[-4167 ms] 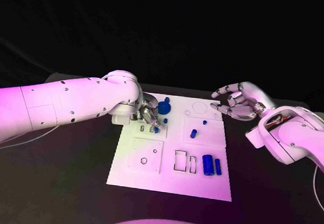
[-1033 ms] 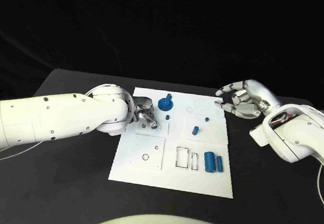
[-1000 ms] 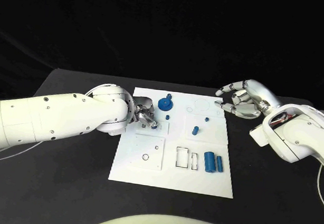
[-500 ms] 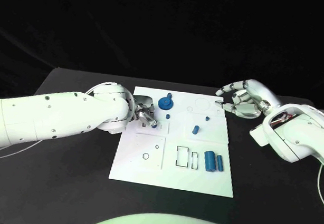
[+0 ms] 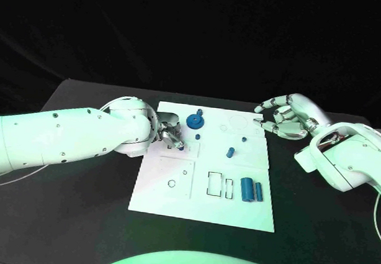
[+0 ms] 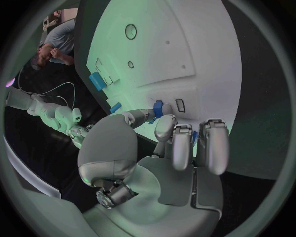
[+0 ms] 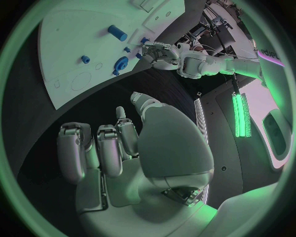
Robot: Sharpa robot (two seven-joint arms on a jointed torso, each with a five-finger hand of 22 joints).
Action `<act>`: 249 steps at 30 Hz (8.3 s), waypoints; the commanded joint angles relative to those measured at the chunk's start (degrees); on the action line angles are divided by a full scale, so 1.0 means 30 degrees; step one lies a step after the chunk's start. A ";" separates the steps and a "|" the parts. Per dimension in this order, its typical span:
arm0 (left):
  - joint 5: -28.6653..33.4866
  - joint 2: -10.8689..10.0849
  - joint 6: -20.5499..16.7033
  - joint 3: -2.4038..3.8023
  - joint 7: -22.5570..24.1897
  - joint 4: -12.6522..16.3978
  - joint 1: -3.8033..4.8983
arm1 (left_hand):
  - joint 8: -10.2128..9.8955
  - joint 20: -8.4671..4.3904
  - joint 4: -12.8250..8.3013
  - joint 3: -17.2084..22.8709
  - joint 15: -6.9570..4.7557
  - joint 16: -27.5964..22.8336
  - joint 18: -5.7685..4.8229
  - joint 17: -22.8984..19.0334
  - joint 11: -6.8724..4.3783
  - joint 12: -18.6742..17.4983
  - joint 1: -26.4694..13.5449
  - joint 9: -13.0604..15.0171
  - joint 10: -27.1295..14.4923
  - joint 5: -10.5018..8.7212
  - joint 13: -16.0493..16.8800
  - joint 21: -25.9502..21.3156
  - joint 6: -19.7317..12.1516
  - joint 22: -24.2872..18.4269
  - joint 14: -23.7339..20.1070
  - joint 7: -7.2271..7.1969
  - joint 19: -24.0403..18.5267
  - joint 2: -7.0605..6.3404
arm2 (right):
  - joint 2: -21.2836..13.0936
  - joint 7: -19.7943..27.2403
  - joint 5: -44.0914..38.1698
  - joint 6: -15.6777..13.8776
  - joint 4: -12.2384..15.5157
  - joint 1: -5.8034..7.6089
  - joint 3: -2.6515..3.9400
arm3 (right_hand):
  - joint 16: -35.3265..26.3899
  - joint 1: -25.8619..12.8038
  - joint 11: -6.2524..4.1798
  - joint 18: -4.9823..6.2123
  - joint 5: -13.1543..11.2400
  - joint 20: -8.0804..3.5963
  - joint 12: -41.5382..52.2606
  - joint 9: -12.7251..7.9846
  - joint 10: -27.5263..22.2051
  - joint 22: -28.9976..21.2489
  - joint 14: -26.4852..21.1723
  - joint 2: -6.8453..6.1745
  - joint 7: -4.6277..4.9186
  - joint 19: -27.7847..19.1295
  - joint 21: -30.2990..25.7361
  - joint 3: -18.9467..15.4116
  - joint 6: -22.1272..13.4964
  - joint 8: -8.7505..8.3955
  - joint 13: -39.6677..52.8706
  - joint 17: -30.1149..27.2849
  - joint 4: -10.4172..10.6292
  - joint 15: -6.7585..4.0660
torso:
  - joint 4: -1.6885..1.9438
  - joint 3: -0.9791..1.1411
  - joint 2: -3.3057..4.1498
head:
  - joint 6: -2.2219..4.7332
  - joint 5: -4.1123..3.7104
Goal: Assemble the parts on the task board
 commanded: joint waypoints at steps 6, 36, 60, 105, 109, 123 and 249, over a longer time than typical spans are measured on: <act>0.0031 0.0053 0.0753 -0.0003 -0.0115 0.0041 -0.0004 | 0.0079 -0.0148 -0.3455 0.3455 -0.0135 0.0068 -0.0315 0.5028 -0.0026 0.0202 -0.0076 0.0057 0.0244 0.0241 0.0118 0.0064 0.0592 0.1065 0.2056 -0.0393 0.0108 0.0106 | 0.0001 0.0043 -0.0241 0.0236 0.0014 -0.0023 -0.0001 | -0.0063 -0.0037 -0.0006 0.0146 0.0104 -0.0127 0.0038 -0.0029 0.0065 0.3357 0.1808 -0.0144 -0.0040 0.0787 -0.0117 0.0098 -0.0038 0.0048 0.1329 0.4343 -0.0018 -0.0162 | -0.0001 0.0010 -0.0004 | -0.0034 -0.0023; 0.0823 0.0392 0.1232 0.0010 -0.0116 -0.0207 0.0045 | 0.0323 -0.0347 -0.2780 0.2622 -0.0414 0.0068 -0.0363 0.5028 -0.0363 0.0950 -0.1203 0.0051 0.1157 0.1086 0.1147 0.0131 0.1381 0.1292 0.2056 -0.0821 0.0246 0.0484 | 0.0003 0.0022 -0.0173 0.0236 -0.0018 -0.0062 -0.0001 | -0.0063 -0.0037 -0.0006 0.0146 0.0104 -0.0127 0.0038 -0.0029 0.0065 0.3357 0.1808 -0.0144 -0.0040 0.0787 -0.0117 0.0098 -0.0038 0.0048 0.1329 0.4343 -0.0018 -0.0162 | -0.0032 0.0020 -0.0007 | -0.0142 -0.0032; 0.1011 0.0733 0.1669 0.0031 -0.0180 -0.0582 0.0148 | 0.0222 -0.0406 -0.2361 0.2208 -0.0461 0.0068 -0.0368 0.5028 -0.0410 0.0974 -0.1542 -0.0066 0.1233 0.0685 0.1245 0.0121 0.1546 0.1312 0.2056 -0.0873 0.0265 0.1337 | -0.0034 -0.0047 -0.0224 0.0330 0.0021 -0.0064 -0.0001 | -0.0085 -0.0060 -0.0016 0.0161 0.0107 -0.0134 0.0027 -0.0035 0.0054 0.3312 0.1795 -0.0159 -0.0050 0.0757 -0.0179 0.0141 -0.0018 0.0095 0.1311 0.4291 -0.0001 -0.0171 | -0.0004 0.0007 0.0006 | -0.0067 -0.0133; 0.0973 0.0850 0.2110 0.0024 -0.0188 -0.0953 0.0190 | -0.0074 -0.0475 -0.0089 -0.2103 -0.0563 0.0068 -0.0395 0.5028 -0.0550 0.1333 -0.3090 -0.0432 0.1625 0.0510 0.1992 0.0113 0.2283 0.1449 0.2056 -0.1084 0.0357 0.1239 | -0.0160 -0.0053 -0.0249 0.0285 0.0114 -0.0064 -0.0001 | -0.0096 -0.0099 -0.0021 0.0169 0.0108 -0.0143 -0.0023 -0.0052 0.0001 0.3290 0.1789 -0.0195 -0.0055 0.0744 -0.0214 0.0184 -0.0036 0.0132 0.1252 0.4269 0.0022 -0.0179 | 0.0009 0.0012 -0.0007 | -0.0144 -0.0273; 0.0968 0.0857 0.2204 0.0024 -0.0189 -0.0959 0.0190 | -0.0072 -0.0478 -0.0072 -0.2203 -0.0568 0.0068 -0.0399 0.5028 -0.0556 0.1354 -0.3079 -0.0434 0.1646 0.0509 0.2027 0.0122 0.2300 0.1470 0.2056 -0.1095 0.0368 0.1196 | -0.0175 -0.0052 -0.0250 0.0283 0.0117 -0.0064 -0.0001 | -0.0111 -0.0111 -0.0021 0.0171 0.0098 -0.0144 -0.0034 -0.0054 -0.0011 0.3283 0.1779 -0.0203 -0.0055 0.0739 -0.0223 0.0183 -0.0039 0.0136 0.1239 0.4234 0.0030 -0.0179 | 0.0002 0.0005 -0.0015 | -0.0175 -0.0264; 0.0940 0.0867 0.2610 0.0024 -0.0195 -0.0934 0.0189 | -0.0091 -0.0513 -0.0177 -0.2698 -0.0612 0.0068 -0.0410 0.5028 -0.0609 0.1442 -0.2818 -0.0460 0.1744 0.0575 0.2190 0.0138 0.2363 0.1525 0.2056 -0.1154 0.0398 0.0825 | -0.0201 -0.0049 -0.0257 0.0283 0.0115 -0.0064 -0.0001 | -0.0111 -0.0111 -0.0021 0.0171 0.0098 -0.0144 -0.0034 -0.0054 -0.0011 0.3283 0.1779 -0.0203 -0.0055 0.0739 -0.0223 0.0183 -0.0039 0.0136 0.1239 0.4234 0.0030 -0.0179 | 0.0007 0.0003 -0.0017 | -0.0236 -0.0255; 0.6718 0.3904 0.7792 -0.0498 -0.0918 -0.5914 0.2896 | -0.1663 -0.0175 -0.3243 0.1408 -0.0211 0.0068 -0.0373 0.5028 -0.0145 0.0060 -0.0068 -0.0642 0.0766 -0.1664 0.0346 -0.0022 0.1938 0.1515 0.2056 -0.0566 0.0289 0.1946 | -0.0076 -0.0252 -0.0263 0.0392 -0.0088 -0.0094 -0.0017 | -0.0128 -0.0275 -0.0036 0.0180 -0.0077 -0.0157 -0.0043 -0.0088 -0.0011 0.3257 0.1772 -0.0234 -0.0073 0.0726 -0.0275 0.0226 -0.0086 0.0230 0.1220 0.4206 0.0161 -0.0193 | 0.0019 0.0001 -0.0014 | -0.0242 -0.0166</act>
